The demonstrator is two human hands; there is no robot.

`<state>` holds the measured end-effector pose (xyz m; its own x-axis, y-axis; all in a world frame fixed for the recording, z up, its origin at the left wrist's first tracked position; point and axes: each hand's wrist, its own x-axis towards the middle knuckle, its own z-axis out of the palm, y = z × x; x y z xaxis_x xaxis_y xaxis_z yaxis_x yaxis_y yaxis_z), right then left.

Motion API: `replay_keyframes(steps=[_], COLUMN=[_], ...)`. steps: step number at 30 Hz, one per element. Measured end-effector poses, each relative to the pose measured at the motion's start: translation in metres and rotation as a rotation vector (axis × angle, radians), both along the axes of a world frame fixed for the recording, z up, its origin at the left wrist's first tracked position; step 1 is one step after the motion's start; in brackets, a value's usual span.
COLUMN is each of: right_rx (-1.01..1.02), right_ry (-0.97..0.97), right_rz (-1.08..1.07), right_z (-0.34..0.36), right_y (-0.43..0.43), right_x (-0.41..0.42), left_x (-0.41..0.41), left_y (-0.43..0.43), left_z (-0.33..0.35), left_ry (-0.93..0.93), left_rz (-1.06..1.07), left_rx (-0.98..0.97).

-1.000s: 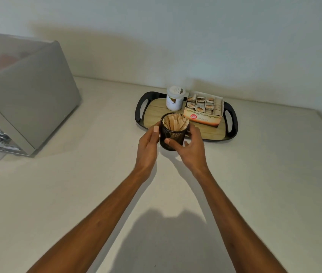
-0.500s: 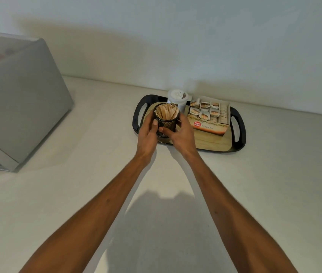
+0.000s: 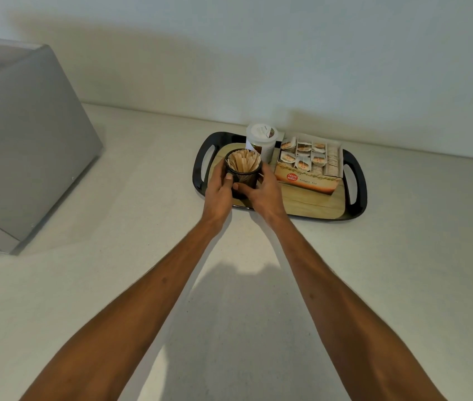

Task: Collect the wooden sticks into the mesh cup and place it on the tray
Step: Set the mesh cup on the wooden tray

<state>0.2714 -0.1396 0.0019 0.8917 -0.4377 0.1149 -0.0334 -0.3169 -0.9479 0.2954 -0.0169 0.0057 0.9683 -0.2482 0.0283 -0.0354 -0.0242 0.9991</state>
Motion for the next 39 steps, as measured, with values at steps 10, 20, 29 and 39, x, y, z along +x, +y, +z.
replay_keyframes(steps=[10, 20, 29, 39], right_rx=[-0.227, -0.913, -1.09, -1.05], right_ry=[0.03, 0.086, 0.041, 0.173], right_rz=[-0.035, 0.011, 0.037, 0.076], right_z=[0.004, -0.013, -0.009, -0.015], right_y=[0.011, 0.022, 0.022, 0.033], right_x=[-0.02, -0.086, -0.084, -0.055], left_x=[-0.013, -0.045, -0.055, -0.052], left_y=[0.023, 0.074, 0.073, 0.074], left_z=[-0.005, -0.049, -0.055, -0.059], left_ry=[-0.224, -0.648, -0.548, -0.518], left_rz=[0.006, -0.121, -0.192, -0.198], left_rx=[0.274, 0.935, 1.013, 0.993])
